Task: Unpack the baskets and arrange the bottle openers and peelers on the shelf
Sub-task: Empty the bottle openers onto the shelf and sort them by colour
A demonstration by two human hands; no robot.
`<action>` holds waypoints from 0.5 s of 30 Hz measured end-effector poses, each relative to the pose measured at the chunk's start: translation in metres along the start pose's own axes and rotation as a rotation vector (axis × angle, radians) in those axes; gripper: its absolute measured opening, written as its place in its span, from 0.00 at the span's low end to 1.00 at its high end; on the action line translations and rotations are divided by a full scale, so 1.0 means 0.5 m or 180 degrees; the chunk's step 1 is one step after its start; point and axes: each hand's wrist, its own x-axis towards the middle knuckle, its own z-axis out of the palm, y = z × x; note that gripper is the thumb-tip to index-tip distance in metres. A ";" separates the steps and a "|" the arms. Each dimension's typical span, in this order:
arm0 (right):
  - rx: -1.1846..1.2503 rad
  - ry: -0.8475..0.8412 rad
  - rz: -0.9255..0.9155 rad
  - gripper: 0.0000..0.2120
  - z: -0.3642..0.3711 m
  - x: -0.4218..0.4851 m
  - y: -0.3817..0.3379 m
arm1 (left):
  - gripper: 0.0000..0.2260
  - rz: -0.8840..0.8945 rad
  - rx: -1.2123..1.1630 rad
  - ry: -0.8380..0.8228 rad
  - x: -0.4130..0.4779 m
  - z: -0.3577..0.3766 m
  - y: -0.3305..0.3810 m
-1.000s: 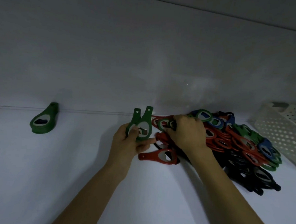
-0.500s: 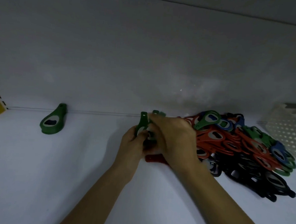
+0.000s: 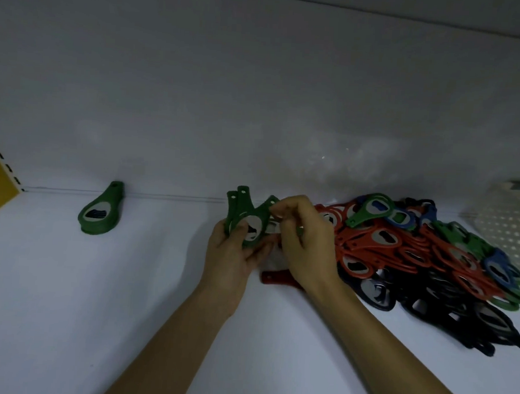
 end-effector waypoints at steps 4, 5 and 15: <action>-0.1758 -0.0816 0.0222 0.12 -0.007 0.018 0.043 | 0.11 0.0033 -0.0183 0.0050 0.000 -0.002 0.001; -0.1995 -0.1054 0.0217 0.12 -0.006 0.018 0.048 | 0.12 0.0009 -0.0260 0.0062 0.001 -0.002 0.002; -0.1766 0.0147 -0.0439 0.05 -0.025 0.029 0.031 | 0.12 -0.0181 -0.0438 0.0006 0.001 -0.004 0.004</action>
